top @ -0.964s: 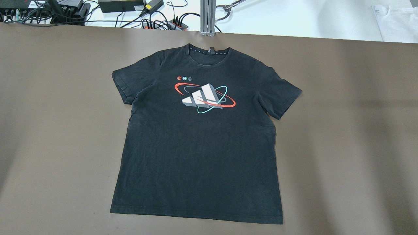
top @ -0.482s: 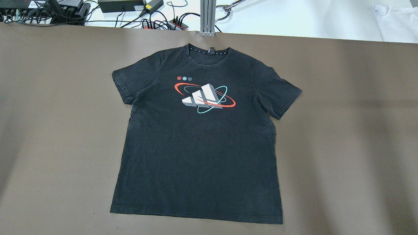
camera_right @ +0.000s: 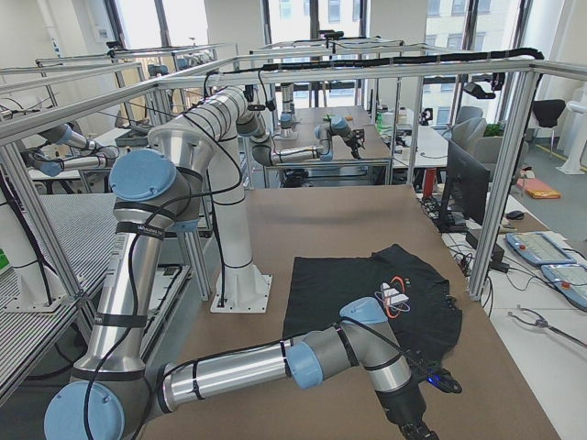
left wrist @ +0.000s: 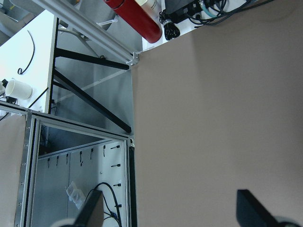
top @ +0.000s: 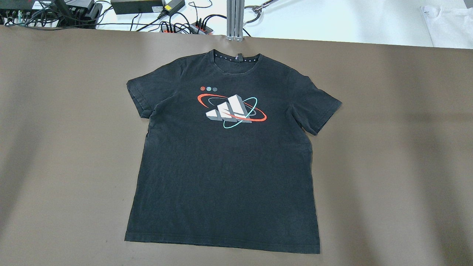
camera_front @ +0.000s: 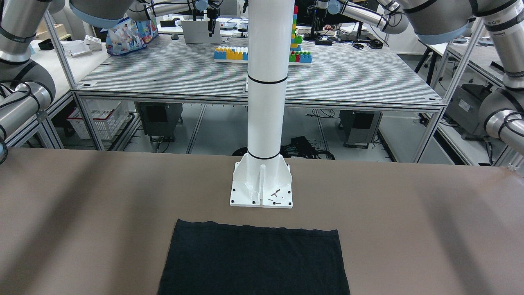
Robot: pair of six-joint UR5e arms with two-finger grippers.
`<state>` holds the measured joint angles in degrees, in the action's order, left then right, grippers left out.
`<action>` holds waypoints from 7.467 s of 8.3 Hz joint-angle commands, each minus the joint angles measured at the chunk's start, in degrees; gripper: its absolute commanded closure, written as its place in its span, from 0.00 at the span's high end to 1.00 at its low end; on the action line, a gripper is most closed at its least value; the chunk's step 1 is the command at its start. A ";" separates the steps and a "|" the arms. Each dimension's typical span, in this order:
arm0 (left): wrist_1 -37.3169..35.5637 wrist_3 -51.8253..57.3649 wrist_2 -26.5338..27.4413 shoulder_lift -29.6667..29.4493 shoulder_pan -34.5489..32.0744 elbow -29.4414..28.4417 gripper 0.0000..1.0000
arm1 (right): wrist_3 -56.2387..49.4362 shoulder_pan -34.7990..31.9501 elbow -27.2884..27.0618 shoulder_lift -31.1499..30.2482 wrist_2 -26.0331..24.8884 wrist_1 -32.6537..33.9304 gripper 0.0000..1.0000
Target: Fold clothes
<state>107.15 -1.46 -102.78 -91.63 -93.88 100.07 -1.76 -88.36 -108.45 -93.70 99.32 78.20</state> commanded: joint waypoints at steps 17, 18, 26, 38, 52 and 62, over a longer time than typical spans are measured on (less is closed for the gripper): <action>25.13 -27.63 -14.47 -37.39 35.34 -44.43 0.99 | 31.64 29.21 12.56 20.67 4.04 -5.16 0.94; 25.13 -27.63 -14.47 -37.91 35.87 -44.69 0.88 | 31.64 29.48 12.56 20.67 3.95 -5.34 0.94; 25.39 -29.03 -14.47 -39.06 36.84 -45.93 0.00 | 31.64 29.57 15.81 20.67 3.78 -9.21 0.94; 18.55 -65.40 0.36 -48.80 50.44 -31.77 0.00 | 33.05 30.36 15.72 20.67 3.86 -9.30 0.94; 19.24 -67.35 7.77 -50.23 55.82 -33.01 1.00 | 47.61 30.27 39.01 27.87 10.72 -36.71 0.92; 19.24 -66.65 7.60 -50.05 55.82 -33.09 1.00 | 53.25 33.26 44.81 33.50 6.77 -38.21 0.69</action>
<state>126.39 -68.44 -95.14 -141.68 -38.06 67.03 50.24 -55.42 -63.91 -60.53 107.08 39.98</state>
